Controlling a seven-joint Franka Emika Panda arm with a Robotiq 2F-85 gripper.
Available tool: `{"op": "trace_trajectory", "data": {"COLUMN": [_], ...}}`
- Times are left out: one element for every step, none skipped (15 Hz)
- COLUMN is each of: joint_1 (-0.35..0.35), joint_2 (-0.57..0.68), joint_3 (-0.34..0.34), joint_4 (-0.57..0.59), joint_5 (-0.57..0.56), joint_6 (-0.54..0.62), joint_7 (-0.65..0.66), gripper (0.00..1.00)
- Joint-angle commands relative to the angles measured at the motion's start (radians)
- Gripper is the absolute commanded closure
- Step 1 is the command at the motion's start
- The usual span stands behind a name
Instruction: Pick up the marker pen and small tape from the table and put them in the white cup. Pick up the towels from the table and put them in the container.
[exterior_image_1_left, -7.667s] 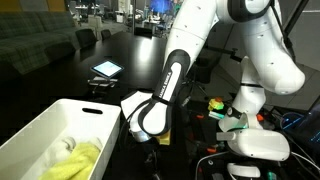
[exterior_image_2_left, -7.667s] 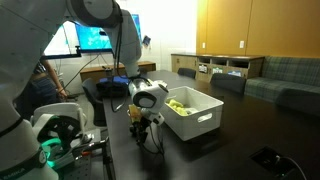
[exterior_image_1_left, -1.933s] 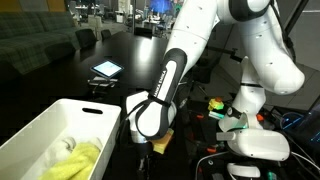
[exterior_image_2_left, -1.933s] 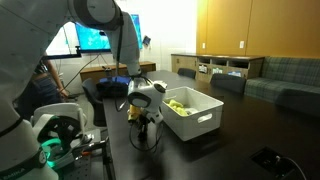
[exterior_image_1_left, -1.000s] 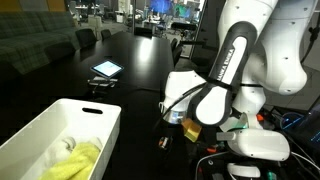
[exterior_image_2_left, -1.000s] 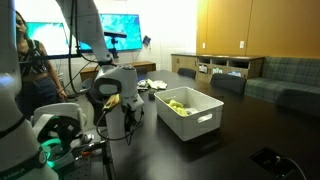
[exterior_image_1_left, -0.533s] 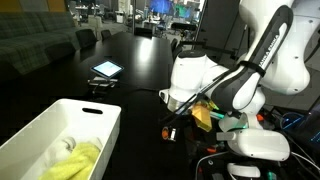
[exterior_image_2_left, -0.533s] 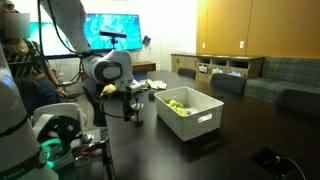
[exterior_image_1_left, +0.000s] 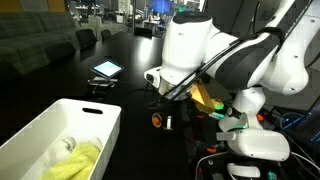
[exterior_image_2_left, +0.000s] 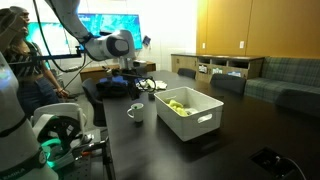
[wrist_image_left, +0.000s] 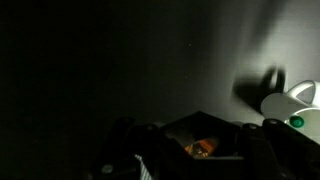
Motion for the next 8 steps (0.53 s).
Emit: {"op": "trace_trajectory", "data": {"joint_1": [-0.034,-0.036,-0.039,-0.039,-0.039,-0.048,-0.048,-0.046], "joint_2": [0.023,0.037,0.044,0.05,0.063,0.122,0.151,0.182], "joint_3": [0.041,0.045,0.047,0.047,0.048,0.04,0.039,0.039], "joint_4": [0.077,0.09,0.096,0.099,0.104,0.17,0.194,0.223], "joint_5": [-0.032,-0.031,-0.028,-0.019,-0.015,-0.029,-0.032,-0.038], "joint_6": [-0.047,-0.036,-0.026,-0.014,0.002,0.001,0.013,0.024], "joint_7": [-0.076,-0.093,-0.106,-0.132,-0.148,-0.177,-0.199,-0.217], "gripper": [1.0,1.0,1.0,1.0,1.0,1.0,1.0,1.0]}}
